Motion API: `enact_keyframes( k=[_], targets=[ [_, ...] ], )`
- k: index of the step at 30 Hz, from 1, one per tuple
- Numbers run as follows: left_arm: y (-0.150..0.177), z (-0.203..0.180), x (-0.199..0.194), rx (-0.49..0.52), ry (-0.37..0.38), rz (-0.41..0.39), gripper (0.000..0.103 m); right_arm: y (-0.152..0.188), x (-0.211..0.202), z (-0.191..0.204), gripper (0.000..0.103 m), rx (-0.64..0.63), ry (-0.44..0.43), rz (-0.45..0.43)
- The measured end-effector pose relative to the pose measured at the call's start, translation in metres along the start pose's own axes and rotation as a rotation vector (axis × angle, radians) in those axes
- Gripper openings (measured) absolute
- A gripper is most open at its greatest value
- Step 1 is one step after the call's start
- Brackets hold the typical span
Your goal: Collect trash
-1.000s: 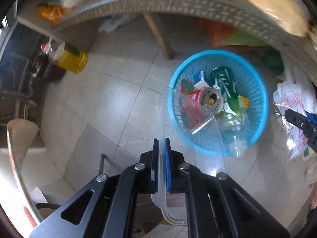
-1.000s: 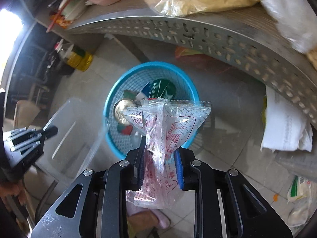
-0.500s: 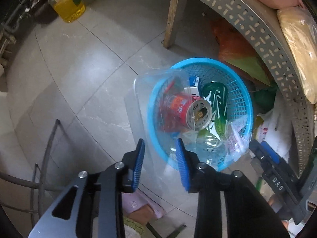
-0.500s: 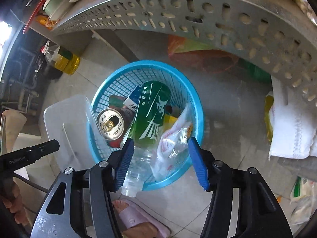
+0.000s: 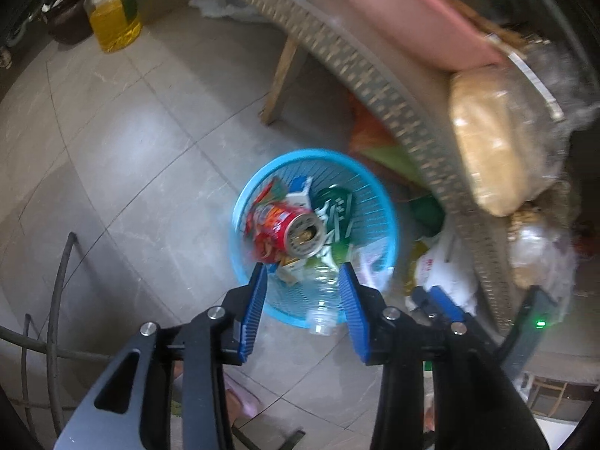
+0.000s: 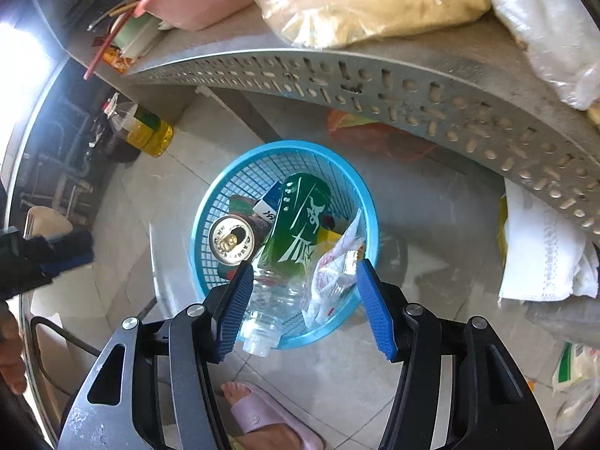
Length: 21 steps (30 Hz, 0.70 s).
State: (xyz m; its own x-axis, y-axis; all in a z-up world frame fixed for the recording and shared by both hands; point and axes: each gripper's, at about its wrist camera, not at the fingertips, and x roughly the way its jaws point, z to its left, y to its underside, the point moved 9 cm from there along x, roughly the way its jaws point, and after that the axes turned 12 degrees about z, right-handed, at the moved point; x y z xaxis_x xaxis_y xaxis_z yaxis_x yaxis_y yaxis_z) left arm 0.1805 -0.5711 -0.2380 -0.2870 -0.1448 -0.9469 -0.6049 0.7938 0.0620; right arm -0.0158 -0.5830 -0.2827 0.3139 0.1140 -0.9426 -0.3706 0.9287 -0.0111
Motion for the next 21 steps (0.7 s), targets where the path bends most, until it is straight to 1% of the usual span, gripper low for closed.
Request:
enact_keyframes(
  k=[5,8,9,11,13,14,15,16,18,21],
  targets=[
    [0.017,-0.011,-0.049,0.044,0.075,-0.07,0.041,0.007,-0.012,0.008,0.055,-0.033,-0.011,-0.018],
    [0.035,-0.008,-0.085,0.077,0.092,-0.126,0.045,0.018,-0.021,0.023,0.055,-0.095,-0.033,-0.027],
    [0.044,-0.004,-0.098,0.085,0.089,-0.145,0.048,0.024,-0.024,0.031,0.055,-0.127,-0.049,-0.024],
    [0.061,0.008,-0.122,0.092,0.081,-0.187,0.053,0.035,-0.025,0.045,0.055,-0.177,-0.086,-0.01],
    [0.081,0.022,-0.145,0.092,0.069,-0.232,0.059,0.055,-0.021,0.061,0.055,-0.235,-0.139,0.026],
    [0.093,0.031,-0.157,0.084,0.067,-0.259,0.062,0.063,-0.018,0.067,0.055,-0.259,-0.153,0.042],
    [0.101,0.038,-0.167,0.077,0.067,-0.279,0.066,0.075,-0.013,0.077,0.055,-0.3,-0.165,0.064],
    [0.115,0.05,-0.179,0.061,0.064,-0.312,0.07,0.082,-0.009,0.084,0.055,-0.329,-0.167,0.081],
    [0.142,0.072,-0.198,0.025,0.052,-0.373,0.074,0.098,0.001,0.1,0.057,-0.394,-0.175,0.119],
    [0.178,0.106,-0.222,-0.04,0.039,-0.452,0.078,0.116,0.025,0.127,0.057,-0.493,-0.149,0.163]
  ],
)
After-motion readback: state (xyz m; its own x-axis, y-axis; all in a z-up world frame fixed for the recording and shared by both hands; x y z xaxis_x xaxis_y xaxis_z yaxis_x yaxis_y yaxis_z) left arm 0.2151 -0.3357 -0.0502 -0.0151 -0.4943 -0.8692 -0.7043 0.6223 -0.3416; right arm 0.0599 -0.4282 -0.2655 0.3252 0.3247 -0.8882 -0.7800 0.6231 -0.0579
